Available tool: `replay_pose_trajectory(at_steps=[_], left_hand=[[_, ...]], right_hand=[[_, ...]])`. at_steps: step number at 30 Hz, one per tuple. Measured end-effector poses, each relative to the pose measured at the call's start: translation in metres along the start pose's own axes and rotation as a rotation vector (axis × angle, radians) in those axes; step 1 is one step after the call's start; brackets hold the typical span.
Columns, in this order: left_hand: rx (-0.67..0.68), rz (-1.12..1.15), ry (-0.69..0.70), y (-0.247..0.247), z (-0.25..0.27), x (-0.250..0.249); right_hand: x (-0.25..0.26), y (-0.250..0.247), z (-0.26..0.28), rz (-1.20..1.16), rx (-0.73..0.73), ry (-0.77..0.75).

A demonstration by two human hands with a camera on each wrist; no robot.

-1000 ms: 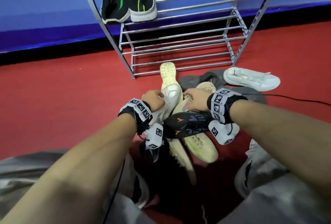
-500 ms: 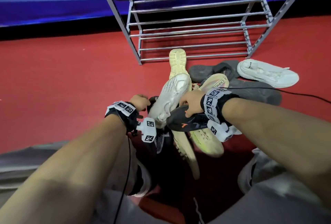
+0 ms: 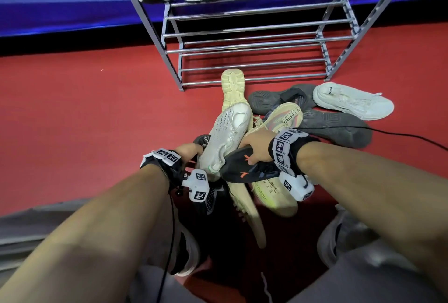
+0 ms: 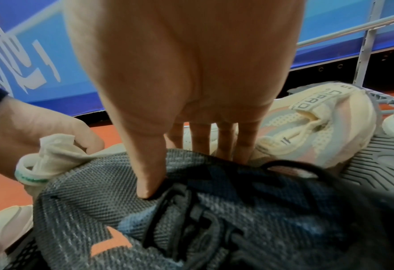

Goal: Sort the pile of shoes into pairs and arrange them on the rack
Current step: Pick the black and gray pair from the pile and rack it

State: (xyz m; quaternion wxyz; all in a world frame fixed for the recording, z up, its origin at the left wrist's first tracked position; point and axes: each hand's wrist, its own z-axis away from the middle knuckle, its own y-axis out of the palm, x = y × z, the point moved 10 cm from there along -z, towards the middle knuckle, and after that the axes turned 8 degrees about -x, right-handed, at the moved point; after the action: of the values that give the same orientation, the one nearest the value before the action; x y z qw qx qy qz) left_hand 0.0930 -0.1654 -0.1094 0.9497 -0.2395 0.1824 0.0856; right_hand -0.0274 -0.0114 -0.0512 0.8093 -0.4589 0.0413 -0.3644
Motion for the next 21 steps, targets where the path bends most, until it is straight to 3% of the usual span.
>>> replay_pose_trajectory(at_steps=[5, 16, 21], left_hand=[[0.040, -0.147, 0.030, -0.001, 0.012, -0.008], [0.032, -0.130, 0.033, 0.000, 0.018, -0.010], [-0.074, -0.122, 0.134, -0.008, 0.017, -0.025]], right_hand=[[-0.007, 0.001, 0.002, -0.025, -0.022, 0.013], [-0.018, -0.007, 0.017, -0.081, -0.072, 0.022], [-0.024, -0.011, 0.019, -0.090, -0.071, 0.039]])
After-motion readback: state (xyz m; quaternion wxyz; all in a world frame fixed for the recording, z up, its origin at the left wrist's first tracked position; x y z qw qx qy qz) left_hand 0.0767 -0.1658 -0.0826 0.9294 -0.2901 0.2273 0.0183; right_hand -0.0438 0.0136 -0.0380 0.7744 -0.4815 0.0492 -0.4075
